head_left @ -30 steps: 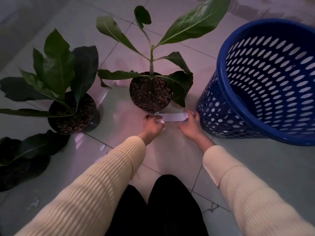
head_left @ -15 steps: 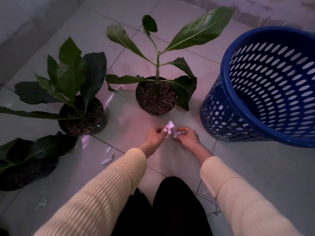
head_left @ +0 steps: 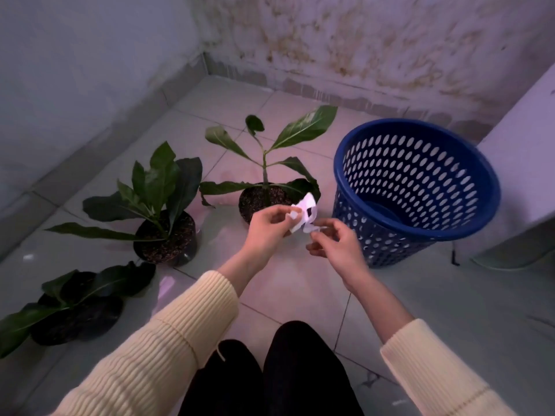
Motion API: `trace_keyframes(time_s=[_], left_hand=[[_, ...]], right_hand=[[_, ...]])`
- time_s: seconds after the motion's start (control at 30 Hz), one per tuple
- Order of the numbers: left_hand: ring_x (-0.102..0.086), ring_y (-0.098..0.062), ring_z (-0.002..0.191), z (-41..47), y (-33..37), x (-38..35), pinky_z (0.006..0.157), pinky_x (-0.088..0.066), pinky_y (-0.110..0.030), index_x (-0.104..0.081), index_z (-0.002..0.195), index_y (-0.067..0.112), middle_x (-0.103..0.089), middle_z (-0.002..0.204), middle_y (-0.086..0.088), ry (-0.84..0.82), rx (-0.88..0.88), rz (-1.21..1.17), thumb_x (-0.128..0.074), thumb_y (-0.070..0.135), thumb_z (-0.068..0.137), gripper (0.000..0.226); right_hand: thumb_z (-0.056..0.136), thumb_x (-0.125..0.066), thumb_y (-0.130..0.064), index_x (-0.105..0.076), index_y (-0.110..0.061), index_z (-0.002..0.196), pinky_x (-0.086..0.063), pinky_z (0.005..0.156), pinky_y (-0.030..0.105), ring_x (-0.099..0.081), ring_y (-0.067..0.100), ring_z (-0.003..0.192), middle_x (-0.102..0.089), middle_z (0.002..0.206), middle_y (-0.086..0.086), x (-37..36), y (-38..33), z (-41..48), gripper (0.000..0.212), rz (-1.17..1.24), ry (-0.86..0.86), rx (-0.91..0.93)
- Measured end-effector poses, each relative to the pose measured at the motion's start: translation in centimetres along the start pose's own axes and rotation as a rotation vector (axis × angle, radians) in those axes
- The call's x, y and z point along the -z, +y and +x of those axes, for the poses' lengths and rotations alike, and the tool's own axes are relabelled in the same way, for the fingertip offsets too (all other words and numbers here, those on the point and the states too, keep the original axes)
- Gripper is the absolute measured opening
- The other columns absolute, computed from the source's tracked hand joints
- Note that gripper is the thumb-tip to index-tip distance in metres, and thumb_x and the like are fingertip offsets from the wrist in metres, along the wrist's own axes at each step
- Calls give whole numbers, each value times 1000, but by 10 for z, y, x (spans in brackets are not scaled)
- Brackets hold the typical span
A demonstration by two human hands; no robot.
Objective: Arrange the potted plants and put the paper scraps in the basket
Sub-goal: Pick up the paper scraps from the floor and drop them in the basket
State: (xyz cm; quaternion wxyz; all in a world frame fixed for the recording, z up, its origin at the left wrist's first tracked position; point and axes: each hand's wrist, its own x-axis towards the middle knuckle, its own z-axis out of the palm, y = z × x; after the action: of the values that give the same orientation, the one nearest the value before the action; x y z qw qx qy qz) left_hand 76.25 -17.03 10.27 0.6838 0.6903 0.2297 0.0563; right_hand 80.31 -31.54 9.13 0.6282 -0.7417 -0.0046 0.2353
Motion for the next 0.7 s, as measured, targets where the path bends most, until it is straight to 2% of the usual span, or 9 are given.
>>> trace_keyframes(time_s=[0.1,0.2,0.3,0.37,0.43,0.57,0.7], left_hand=[[-70,-4,78,-3,45,-24,65,-53,-14,-72,85,28,-74,83,6,4,-155,34,-71,28,79,6],[-69,-5,79,3,77,-57,73,-58,-22,-70,85,29,-73,83,7,12,-256,112,-70,32,79,7],[-69,-14,82,16,99,-94,78,-57,-32,-71,93,20,-72,83,6,12,-278,237,-66,33,83,16],[-67,-18,77,24,107,-115,74,-56,-33,-71,91,17,-70,77,2,4,-298,380,-61,30,87,17],[-62,-19,68,30,108,-134,69,-52,-32,-71,88,12,-70,74,-4,-39,-342,541,-55,24,91,21],[-61,-27,74,35,100,-158,68,-50,-36,-68,90,4,-68,83,-10,-170,-386,854,-45,10,91,24],[-61,-28,81,38,84,-166,65,-47,-34,-63,91,3,-65,89,-12,-193,-360,1050,-49,8,90,16]], right_hand=[[88,-64,-13,-62,-18,99,-57,62,21,-71,10,74,-68,92,5,21,-36,-21,12,101,56,165],[88,-65,-18,-62,-23,94,-51,56,11,-68,0,72,-67,92,-1,48,-61,-25,9,66,184,273],[88,-65,-23,-61,-23,98,-54,60,17,-70,9,79,-68,96,-2,80,-71,-14,10,-1,334,247],[88,-64,-22,-61,-21,100,-57,64,24,-70,15,82,-68,97,0,101,-72,-2,13,-72,438,212],[87,-64,-18,-63,-16,106,-55,73,30,-66,17,87,-68,103,3,119,-68,10,19,-279,515,220],[87,-60,-11,-63,-5,116,-48,81,32,-61,27,97,-66,111,13,144,-57,27,30,-680,482,282],[89,-58,-15,-64,-8,113,-42,72,28,-59,25,91,-64,108,12,156,-45,36,26,-857,390,278]])
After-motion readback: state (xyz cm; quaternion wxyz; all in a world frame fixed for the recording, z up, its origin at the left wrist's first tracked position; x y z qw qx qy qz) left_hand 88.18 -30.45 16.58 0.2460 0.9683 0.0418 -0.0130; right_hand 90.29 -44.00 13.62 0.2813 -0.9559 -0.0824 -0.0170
